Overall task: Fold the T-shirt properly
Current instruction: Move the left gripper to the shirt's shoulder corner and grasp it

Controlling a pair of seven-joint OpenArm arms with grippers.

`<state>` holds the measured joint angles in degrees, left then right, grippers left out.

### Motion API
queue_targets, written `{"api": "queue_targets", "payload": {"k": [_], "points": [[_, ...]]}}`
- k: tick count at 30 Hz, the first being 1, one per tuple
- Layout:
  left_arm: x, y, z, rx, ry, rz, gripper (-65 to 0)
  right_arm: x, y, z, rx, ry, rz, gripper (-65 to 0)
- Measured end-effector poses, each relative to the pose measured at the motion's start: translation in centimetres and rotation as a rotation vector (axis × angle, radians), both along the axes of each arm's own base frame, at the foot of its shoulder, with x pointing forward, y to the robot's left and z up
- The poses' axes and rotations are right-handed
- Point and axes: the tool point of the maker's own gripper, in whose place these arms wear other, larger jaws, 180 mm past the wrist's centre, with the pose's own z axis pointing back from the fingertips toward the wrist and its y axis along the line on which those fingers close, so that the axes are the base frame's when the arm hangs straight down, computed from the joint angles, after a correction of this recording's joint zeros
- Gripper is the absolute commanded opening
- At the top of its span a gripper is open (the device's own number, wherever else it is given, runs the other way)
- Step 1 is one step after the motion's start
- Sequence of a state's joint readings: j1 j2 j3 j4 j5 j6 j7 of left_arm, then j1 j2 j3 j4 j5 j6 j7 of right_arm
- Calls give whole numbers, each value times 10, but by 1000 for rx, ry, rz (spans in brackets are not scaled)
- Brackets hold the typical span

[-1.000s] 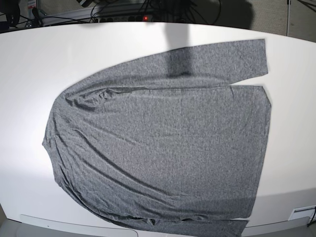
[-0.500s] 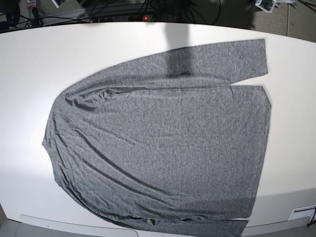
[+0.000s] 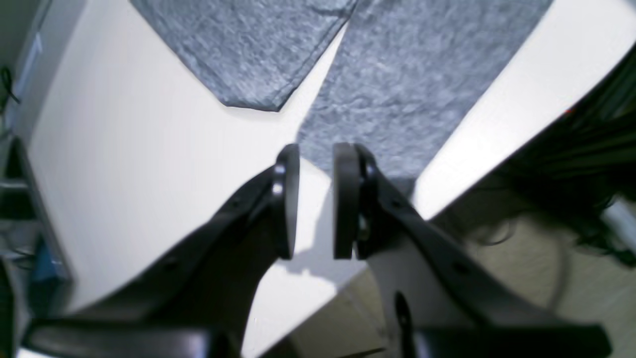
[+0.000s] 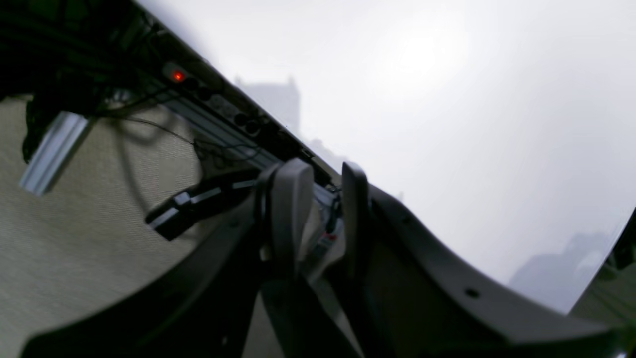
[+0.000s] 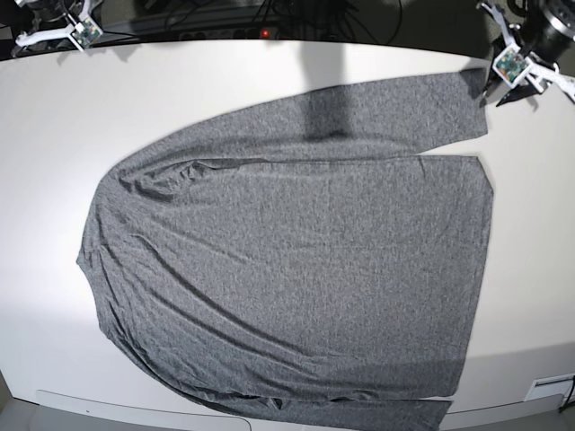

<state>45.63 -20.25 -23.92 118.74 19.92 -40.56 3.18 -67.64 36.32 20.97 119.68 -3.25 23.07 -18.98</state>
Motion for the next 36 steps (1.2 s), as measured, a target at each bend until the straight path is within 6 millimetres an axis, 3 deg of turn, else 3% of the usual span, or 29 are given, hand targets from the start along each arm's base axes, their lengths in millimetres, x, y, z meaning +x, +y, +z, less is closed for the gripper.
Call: {"api": "queue_targets", "payload": {"k": [2,5,8,13,22,36], "points": [[5,-1,2,10,-10,-23,-489,4,-1,1,-6,1,23,-500],[-1,-17,-11,54,28,-118,-412,8,-3,3,-17,-1,47,-500],[-11,-43,-25,76,63,-214,-400,11,-5,4,-24,-12,44,-500],[-7,-68,-30,60,53,-282,-400,25,-6,8,-28,-57,34,-500],[-14,-56,-87,53,191,-253,-400,33,-7,10,-28,-80,31,-500],[-2,-50,-102,4,198,-220,-401,33,-7,10,-29,-81,29,-500]]}}
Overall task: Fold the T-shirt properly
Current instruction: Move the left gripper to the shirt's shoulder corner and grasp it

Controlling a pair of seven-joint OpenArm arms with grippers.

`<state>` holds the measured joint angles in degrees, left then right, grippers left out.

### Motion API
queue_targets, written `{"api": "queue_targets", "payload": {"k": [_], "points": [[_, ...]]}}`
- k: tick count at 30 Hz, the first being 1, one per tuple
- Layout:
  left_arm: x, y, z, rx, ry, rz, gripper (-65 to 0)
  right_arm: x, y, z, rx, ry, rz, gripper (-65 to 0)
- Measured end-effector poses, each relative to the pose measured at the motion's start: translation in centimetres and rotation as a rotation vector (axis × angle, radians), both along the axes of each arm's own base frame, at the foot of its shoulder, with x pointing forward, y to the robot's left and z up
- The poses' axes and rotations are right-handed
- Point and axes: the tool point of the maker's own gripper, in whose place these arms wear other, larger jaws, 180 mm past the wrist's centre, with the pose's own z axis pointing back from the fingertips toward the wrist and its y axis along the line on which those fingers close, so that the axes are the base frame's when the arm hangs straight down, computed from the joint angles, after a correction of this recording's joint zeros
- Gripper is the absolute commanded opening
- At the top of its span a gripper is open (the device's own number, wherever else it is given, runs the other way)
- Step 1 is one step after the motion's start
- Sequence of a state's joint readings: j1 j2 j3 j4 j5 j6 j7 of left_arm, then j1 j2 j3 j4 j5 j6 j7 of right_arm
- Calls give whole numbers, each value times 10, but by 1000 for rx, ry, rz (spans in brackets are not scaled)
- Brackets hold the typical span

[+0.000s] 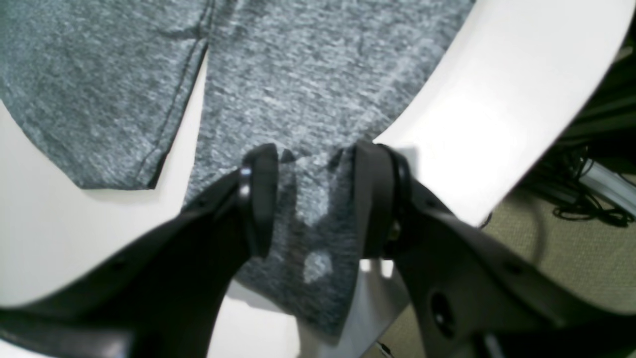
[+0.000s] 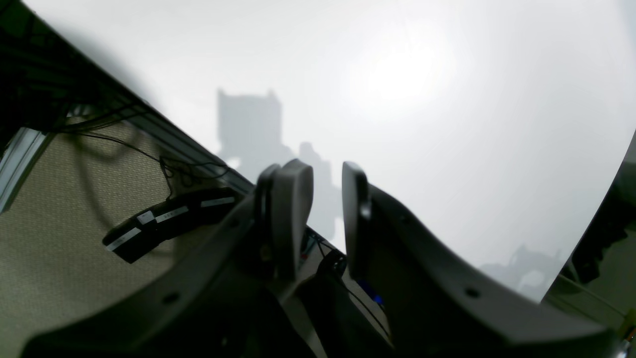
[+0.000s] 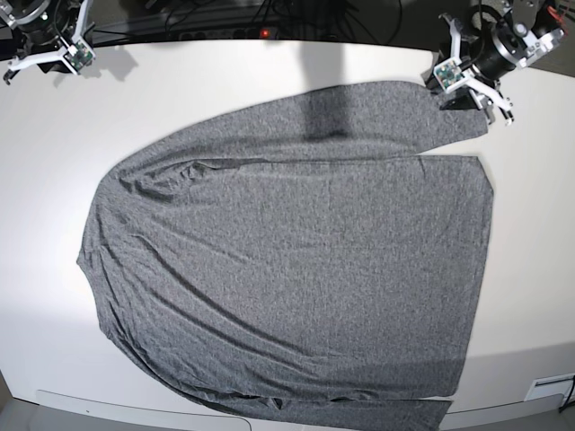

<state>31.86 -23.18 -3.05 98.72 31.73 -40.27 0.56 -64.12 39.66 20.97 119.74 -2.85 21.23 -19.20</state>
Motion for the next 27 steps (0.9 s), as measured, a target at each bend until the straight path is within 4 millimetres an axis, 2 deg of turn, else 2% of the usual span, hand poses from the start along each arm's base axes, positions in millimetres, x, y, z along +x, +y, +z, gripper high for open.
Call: {"api": "queue_targets", "payload": {"k": [4,12,13,18,21,23,27], "points": [[0,0,0,0,1,1,-414,0,0,0,0,0,0,-500],[-5,3,-7,-4,23,10,-638,0,0,0,0,0,0,-500],[-6,3,-7,-3,24,10,-650,0,0,0,0,0,0,-500],[-6,3,-8,-3,25,9,-650,0,1,0,2,-3,2,-500],[-6,2,-7,-6,24,9,-650,9,11,6,48,-54,44,-497],[-5,1,-7,-23,27,21,-650,19,18,12,69,-102,95,-455],[-4,0,-5,-47,30,41,-650,35,20,13,-1,-128,182,-360]]}}
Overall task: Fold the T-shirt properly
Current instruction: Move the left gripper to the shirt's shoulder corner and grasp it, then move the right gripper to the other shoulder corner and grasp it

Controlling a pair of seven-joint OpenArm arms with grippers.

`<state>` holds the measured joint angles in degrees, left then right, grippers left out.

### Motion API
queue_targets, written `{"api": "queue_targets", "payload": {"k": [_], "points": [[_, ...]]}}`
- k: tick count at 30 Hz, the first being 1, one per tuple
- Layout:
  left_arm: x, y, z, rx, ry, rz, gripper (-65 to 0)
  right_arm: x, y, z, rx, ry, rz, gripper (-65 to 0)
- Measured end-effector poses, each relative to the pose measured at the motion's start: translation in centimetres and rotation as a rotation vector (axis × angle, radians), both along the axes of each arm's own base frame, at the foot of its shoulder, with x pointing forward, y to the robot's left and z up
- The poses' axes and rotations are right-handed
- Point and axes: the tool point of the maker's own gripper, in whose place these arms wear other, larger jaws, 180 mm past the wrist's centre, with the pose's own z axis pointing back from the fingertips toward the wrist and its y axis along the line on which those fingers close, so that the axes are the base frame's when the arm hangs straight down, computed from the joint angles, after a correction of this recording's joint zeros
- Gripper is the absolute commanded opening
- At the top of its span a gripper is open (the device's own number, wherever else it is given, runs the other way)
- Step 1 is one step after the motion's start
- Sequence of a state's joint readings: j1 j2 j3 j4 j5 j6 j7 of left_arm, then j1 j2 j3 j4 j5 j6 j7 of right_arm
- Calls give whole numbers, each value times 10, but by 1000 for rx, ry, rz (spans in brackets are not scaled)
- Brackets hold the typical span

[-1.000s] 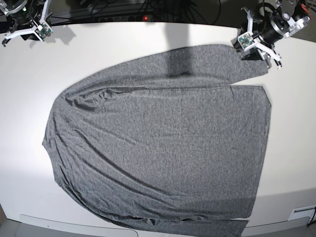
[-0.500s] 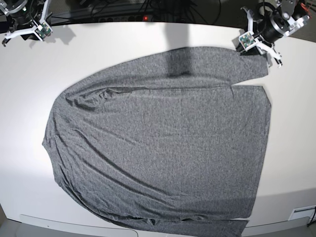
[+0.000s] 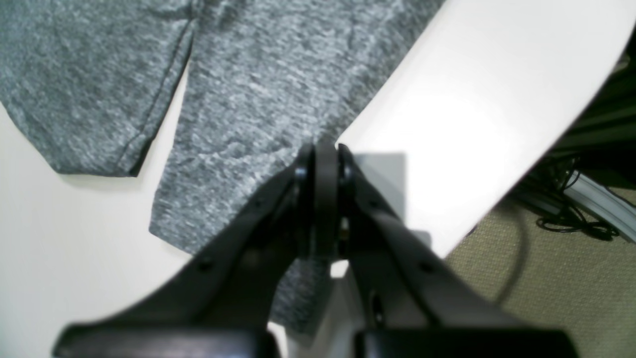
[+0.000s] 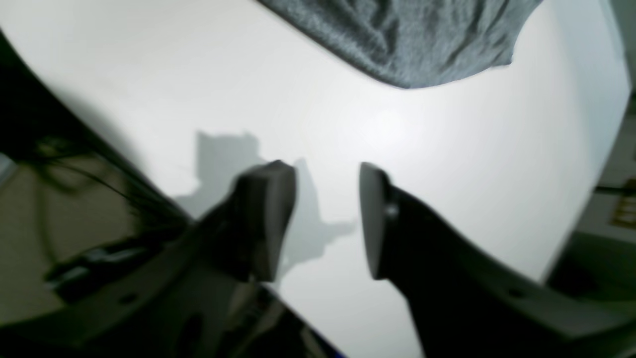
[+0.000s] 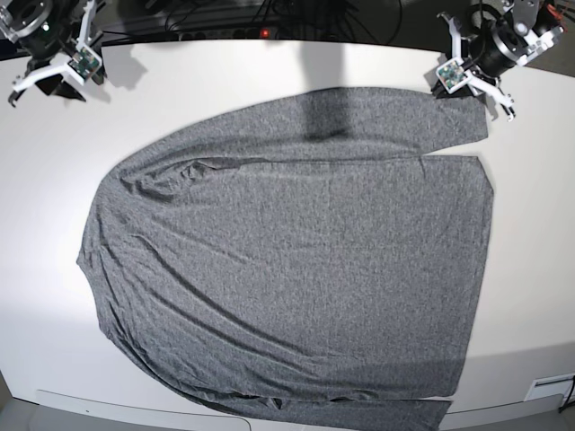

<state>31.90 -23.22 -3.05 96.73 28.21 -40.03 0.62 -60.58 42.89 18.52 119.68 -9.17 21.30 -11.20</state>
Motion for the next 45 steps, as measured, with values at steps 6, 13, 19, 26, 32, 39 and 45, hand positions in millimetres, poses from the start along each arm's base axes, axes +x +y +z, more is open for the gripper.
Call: {"api": "queue_targets", "payload": {"k": [6,13,19,26,32,39,45], "points": [[1,-1,1,-7,-3,6,-650,19,21,-21,2,-10,82,-359],[1,0,1,-6,-6,8,-650,37,41,-68,-98,17,220,-359],[1,0,0,-4,-3,9,-650,58,41,-94,-180,32,259,-359],[1,0,1,-3,-4,9,-650,80,37,-105,-206,48,282,-359],[1,0,0,-3,-4,9,-650,97,34,-108,-184,76,275,-359],[1,0,1,-3,-4,9,-650,97,41,-110,-185,91,306,-361],[1,0,1,-4,-4,9,-650,99,42,-113,-147,153,327,-379]]}}
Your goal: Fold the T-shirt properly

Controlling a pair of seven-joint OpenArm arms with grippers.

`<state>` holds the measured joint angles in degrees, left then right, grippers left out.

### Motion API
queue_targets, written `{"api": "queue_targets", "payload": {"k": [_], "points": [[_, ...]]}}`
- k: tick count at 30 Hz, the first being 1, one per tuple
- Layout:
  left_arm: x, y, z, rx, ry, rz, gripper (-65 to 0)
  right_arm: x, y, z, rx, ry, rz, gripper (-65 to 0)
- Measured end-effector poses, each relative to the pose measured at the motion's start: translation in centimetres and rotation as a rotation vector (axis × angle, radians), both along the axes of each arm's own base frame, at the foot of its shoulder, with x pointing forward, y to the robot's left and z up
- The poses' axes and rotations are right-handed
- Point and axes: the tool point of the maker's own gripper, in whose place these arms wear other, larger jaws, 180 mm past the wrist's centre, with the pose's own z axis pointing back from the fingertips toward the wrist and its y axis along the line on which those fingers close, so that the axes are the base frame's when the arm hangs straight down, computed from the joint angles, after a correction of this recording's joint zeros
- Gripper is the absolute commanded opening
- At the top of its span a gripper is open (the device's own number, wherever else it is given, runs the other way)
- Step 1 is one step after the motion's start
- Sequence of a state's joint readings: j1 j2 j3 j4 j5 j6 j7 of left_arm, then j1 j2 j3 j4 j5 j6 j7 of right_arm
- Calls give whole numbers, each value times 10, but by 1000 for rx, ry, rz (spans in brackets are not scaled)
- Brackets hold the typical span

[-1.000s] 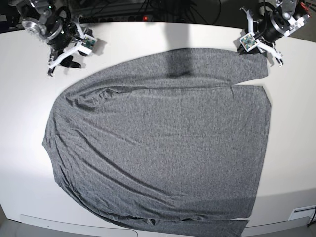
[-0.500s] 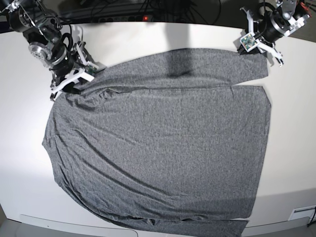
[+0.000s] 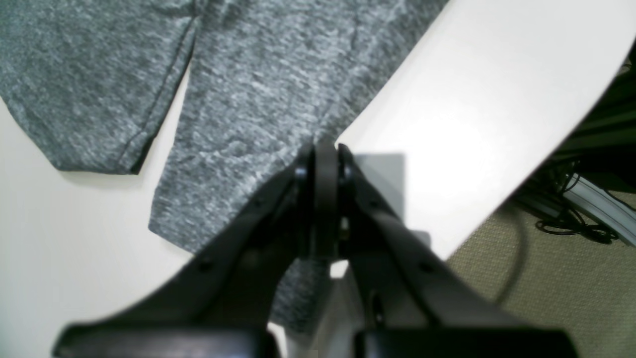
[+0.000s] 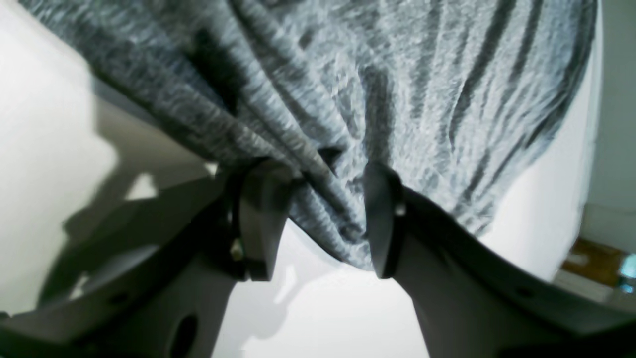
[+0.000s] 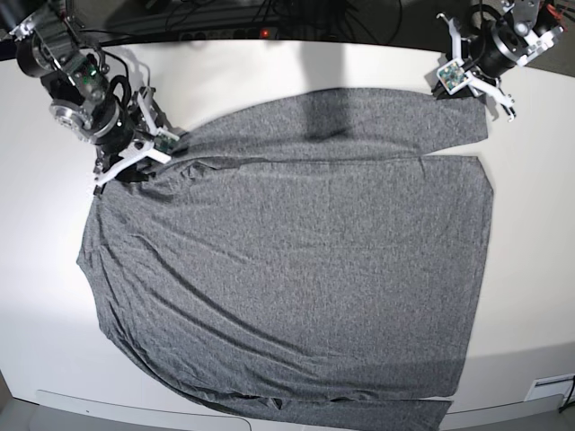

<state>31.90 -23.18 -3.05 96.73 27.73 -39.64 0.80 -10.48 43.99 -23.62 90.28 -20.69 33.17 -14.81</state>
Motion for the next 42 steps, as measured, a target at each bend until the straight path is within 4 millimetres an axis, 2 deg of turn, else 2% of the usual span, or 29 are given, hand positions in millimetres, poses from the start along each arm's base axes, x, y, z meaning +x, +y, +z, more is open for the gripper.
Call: {"api": "queue_targets", "payload": {"k": [5,7,10,13,18,22,24,27,29,35,39,42], "points": [[0,0,0,0,0,0,-650,-2,2,-3,42,72,5,-380],[0,0,0,0,0,0,-650,0,2,-2,49,73,-3,-407],[0,0,0,0,0,0,-650,-1,2,-3,52,80,-11,-511],[0,0,0,0,0,0,-650,-6,3,-5,87,122,-75,-642],[-3,-2,1,-36,15,28,-650,-7,2,-5,87,130,-92,-650],[-8,-6,19,-104,18,74,-650,1,2,2,140,89,-186,-650],[3,-4,40,-145,-36,107,-650,5,-2,10,132,61,-191,-650],[38,4,85,-199,-185,151,-650,13,-8,19,128,38,-201,-650],[49,7,107,-231,-246,166,-650,17,-13,22,128,26,-216,-650],[75,12,111,-221,-276,183,-650,38,-26,40,146,-51,-260,-650],[94,21,109,-238,-293,219,-650,60,-20,50,177,-96,-271,-650],[110,30,100,-241,-289,250,-650,75,-11,49,220,-113,-303,-650]]}}
